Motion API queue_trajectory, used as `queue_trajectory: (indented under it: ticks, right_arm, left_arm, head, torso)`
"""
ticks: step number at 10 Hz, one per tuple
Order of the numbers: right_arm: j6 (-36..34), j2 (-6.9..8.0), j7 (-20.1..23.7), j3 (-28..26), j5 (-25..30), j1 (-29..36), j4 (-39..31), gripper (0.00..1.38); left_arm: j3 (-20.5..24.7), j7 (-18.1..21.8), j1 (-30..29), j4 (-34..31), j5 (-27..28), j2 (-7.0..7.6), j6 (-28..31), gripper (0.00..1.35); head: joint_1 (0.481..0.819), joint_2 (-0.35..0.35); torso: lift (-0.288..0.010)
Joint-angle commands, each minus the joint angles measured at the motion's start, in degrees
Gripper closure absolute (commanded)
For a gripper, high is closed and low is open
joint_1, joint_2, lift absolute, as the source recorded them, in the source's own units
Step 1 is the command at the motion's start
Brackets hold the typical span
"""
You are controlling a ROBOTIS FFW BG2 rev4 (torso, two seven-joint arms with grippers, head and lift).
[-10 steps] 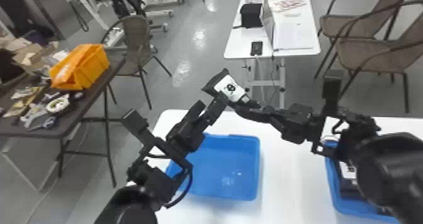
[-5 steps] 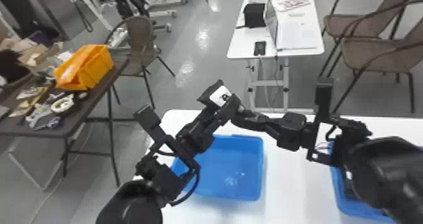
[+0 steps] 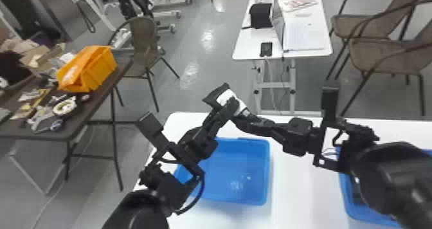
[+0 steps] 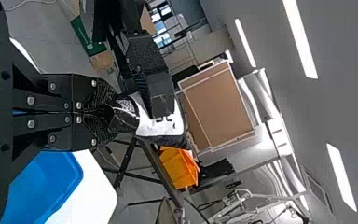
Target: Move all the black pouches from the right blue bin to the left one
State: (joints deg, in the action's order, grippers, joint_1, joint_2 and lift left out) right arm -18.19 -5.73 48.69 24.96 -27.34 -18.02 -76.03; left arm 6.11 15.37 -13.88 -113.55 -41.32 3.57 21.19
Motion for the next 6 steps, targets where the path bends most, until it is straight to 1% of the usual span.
queue_trajectory:
  ticks: [1,2,3,4,5,6]
  right_arm:
    - [0.3,0.02,0.0,-0.1,0.1,0.1,0.1,1.28]
    - [1.8,0.02,-0.1,-0.1,-0.3,0.2,0.7,1.27]
    - [4.7,0.19,-0.1,-0.2,-1.3,0.4,1.8,0.95]
    - [5.8,0.54,-0.2,-1.4,-2.5,0.9,3.2,0.47]
    - [5.4,0.90,-0.2,-4.8,0.6,2.6,2.0,0.16]
    - [4.9,1.60,-0.5,-9.6,6.2,4.8,-0.8,0.05]
  left_arm:
    - [0.2,-0.3,-0.8,0.0,0.4,-0.93,-2.3,1.22]
    - [0.1,-0.3,-0.9,0.0,0.3,-0.93,-3.0,1.22]
    - [0.1,-0.3,-1.1,0.0,0.6,-0.75,-4.1,1.22]
    - [0.7,-0.3,-1.4,0.3,2.7,-0.75,-5.6,1.22]
    - [2.0,-0.3,-2.2,1.1,8.0,-0.75,-7.5,1.22]
    - [2.9,-0.3,-3.5,3.1,13.9,-0.75,-9.8,1.22]
  head:
    - [0.695,0.293]
    - [0.695,0.301]
    - [0.695,0.303]
    - [0.695,0.303]
    - [0.695,0.302]
    - [0.695,0.303]
  torso:
    - [0.000]
    - [0.000]
    - [0.000]
    - [0.000]
    - [0.000]
    - [0.000]
